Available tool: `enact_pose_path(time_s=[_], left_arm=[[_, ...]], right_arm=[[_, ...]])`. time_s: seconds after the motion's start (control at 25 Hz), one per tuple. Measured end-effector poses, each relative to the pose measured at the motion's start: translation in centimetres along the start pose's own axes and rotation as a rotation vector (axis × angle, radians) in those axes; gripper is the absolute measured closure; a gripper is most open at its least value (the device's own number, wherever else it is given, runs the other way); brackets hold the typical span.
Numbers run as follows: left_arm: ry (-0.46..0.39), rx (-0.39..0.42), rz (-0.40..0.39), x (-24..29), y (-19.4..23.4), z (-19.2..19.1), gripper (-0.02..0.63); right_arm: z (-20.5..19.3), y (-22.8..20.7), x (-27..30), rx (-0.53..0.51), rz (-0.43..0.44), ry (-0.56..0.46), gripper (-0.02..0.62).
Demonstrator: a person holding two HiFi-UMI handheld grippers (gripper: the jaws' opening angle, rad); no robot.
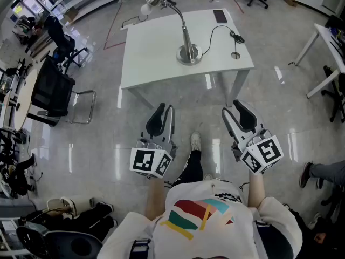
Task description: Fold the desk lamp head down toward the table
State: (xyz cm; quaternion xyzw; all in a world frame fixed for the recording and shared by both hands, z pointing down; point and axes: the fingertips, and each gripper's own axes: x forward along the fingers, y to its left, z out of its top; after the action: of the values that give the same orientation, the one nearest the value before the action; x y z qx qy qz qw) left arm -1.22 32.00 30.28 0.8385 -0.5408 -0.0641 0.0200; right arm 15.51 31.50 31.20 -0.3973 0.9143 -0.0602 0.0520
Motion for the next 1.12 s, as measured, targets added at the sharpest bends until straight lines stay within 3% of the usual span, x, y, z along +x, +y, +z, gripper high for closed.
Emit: enact_pose_path(time_s=[0.12,0.28,0.4,0.6,0.8,0.96,1.12], left_arm=[[-0.021,0.012,-0.007,4.7,4.4,0.4,0.489],[-0.05,0.014,-0.027,11.1,10.0,1.7,0.425],[-0.063,0.027,-0.035,15.7,13.7,2.3,0.425],[-0.05,0.028,-0.054,21.8,18.7,3.5,0.423],[-0.067,0.039,-0.052,27.3,21.9,6.0,0.379],[-0.092,0.124,-0.062,30.6,22.5,8.7,0.371],[-0.087,0.287,-0.102,34.8,22.8,12.1,0.371]], right_arm=[[0.5,-2.5,5.6,-0.006,0.01,-0.002,0.445],[2.2,-5.5,13.3,-0.046,0.033,0.001,0.445],[3.5,-7.9,18.8,-0.079,0.036,0.0,0.445],[5.2,-10.5,26.4,-0.06,0.08,0.002,0.445],[6.4,-14.2,32.4,-0.094,0.154,0.064,0.445],[7.9,-16.6,35.3,-0.13,0.225,0.063,0.445],[9.9,-18.2,39.1,-0.131,0.378,0.066,0.445]])
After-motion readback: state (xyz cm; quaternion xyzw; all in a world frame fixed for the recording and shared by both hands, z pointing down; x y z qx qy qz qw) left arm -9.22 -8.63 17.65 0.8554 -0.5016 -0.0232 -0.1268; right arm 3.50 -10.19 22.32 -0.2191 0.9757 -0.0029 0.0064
